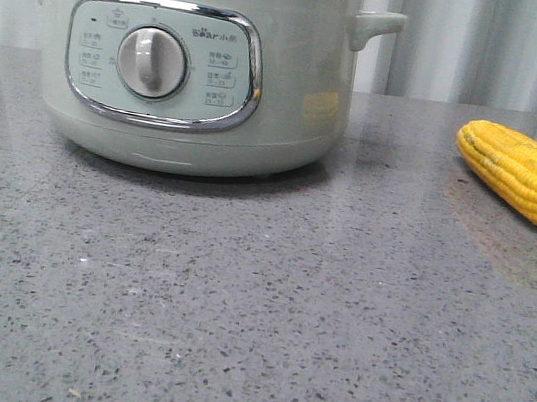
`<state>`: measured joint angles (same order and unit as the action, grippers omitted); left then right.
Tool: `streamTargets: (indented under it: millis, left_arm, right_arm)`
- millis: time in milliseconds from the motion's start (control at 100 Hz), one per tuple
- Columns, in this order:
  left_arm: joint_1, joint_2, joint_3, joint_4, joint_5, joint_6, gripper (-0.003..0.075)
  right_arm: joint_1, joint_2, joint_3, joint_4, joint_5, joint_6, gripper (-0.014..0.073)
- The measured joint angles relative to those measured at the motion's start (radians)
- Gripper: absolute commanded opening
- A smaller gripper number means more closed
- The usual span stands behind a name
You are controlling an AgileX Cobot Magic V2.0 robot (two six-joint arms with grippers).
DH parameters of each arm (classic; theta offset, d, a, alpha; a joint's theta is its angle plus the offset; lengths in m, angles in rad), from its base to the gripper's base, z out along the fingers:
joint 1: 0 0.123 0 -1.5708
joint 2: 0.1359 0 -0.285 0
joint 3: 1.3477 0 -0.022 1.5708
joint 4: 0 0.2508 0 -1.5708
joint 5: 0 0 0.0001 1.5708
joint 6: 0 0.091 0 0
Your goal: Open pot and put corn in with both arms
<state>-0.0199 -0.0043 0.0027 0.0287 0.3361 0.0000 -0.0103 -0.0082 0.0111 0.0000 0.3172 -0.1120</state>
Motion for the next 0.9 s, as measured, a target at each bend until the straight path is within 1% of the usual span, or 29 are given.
streamTargets:
  millis: [140, 290, 340, 500, 560, 630, 750, 840, 900]
  left_arm:
    - [0.0, 0.0, 0.0, 0.0, 0.0, 0.0, -0.002]
    - [0.0, 0.0, 0.0, 0.004, 0.0, 0.0, -0.002]
    - [0.0, 0.0, 0.0, 0.004, 0.0, 0.0, -0.002]
    - [0.0, 0.0, 0.0, 0.004, -0.022, 0.0, -0.002]
    - [0.0, 0.0, 0.0, -0.029, -0.031, 0.0, -0.002]
    - [0.0, 0.0, 0.0, -0.122, -0.067, 0.0, -0.002]
    - [0.0, 0.0, 0.0, -0.352, -0.145, 0.0, -0.002]
    - [0.0, 0.0, 0.0, -0.449, -0.191, 0.0, -0.002]
    - [0.0, 0.0, 0.0, -0.502, -0.218, 0.0, -0.002]
  right_arm:
    - [0.0, 0.0, 0.0, -0.006, 0.0, 0.0, -0.0074]
    - [0.0, 0.0, 0.0, -0.11, -0.043, 0.0, -0.0074]
    - [0.0, 0.0, 0.0, -0.13, -0.086, 0.0, -0.0074]
    - [0.0, 0.0, 0.0, -0.141, -0.308, 0.0, -0.0074]
    - [0.0, 0.0, 0.0, -0.106, -0.366, 0.0, -0.0074]
    - [0.0, 0.0, 0.0, -0.03, -0.395, 0.0, -0.0074]
    - [0.0, 0.0, 0.0, 0.111, -0.382, 0.0, -0.0074]
    - [0.0, 0.0, 0.0, 0.222, -0.373, 0.0, -0.0074]
    - [0.0, 0.0, 0.0, 0.32, -0.373, 0.0, -0.0074]
